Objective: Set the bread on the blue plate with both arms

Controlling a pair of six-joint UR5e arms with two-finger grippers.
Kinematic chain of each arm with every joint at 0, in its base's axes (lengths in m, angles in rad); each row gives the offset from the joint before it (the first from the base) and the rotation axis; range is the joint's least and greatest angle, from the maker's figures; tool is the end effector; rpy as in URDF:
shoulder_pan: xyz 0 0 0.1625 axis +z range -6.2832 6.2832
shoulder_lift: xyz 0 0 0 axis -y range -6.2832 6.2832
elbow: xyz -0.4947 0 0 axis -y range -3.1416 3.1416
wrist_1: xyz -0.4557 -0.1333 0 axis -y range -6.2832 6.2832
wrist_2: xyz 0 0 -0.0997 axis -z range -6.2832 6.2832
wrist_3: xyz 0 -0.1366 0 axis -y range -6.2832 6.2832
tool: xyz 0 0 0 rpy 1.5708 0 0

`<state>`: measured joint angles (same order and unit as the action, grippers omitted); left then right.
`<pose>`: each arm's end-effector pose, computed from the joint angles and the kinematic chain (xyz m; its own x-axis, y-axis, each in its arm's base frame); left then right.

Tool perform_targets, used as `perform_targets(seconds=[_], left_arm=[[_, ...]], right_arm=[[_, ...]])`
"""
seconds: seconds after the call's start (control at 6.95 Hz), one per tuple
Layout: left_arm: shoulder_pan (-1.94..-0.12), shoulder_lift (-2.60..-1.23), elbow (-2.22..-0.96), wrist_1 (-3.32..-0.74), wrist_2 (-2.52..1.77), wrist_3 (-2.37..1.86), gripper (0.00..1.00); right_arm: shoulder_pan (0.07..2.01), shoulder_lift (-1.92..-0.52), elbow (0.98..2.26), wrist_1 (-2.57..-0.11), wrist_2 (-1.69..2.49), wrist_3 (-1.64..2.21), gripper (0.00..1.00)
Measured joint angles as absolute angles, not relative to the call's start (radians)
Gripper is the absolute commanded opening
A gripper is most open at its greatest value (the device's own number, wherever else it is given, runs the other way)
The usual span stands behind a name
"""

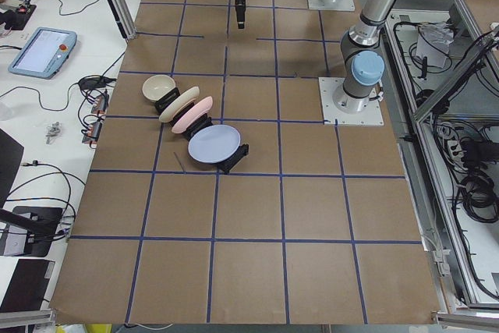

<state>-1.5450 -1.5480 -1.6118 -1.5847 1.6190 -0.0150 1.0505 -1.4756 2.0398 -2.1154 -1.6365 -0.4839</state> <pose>-0.1128 -0.5427 0.5092 -0.9980 -0.0392 -0.0486 -0.0408 0.9987 0.0314 -0.1552 -0.5209 0.2730 -0.9982 0.0345 0.0490 0.0369 0.9982 0.0479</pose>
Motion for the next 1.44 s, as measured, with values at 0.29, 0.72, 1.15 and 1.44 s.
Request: perform_targets(seconds=[0.29, 0.72, 1.15, 1.44], left_arm=[[-1.536, -1.548, -1.613, -1.588, 1.627, 0.014, 1.00], [-1.436, -1.544, -1.611, -1.602, 1.632, 0.175, 1.00], [-1.193, -1.547, -1.601, -1.627, 1.622, 0.463, 1.00], [-1.059, -1.586, -1.591, -1.618, 1.620, 0.671, 1.00]], right_arm=[[1.035, -1.391, 2.063, -2.264, -1.723, -0.666, 0.89], [0.914, -1.364, 2.070, -2.303, -1.632, -0.853, 0.89], [0.859, -1.340, 2.070, -2.299, -1.622, -0.891, 0.89], [0.819, -1.311, 2.069, -2.298, -1.626, -0.904, 0.89]])
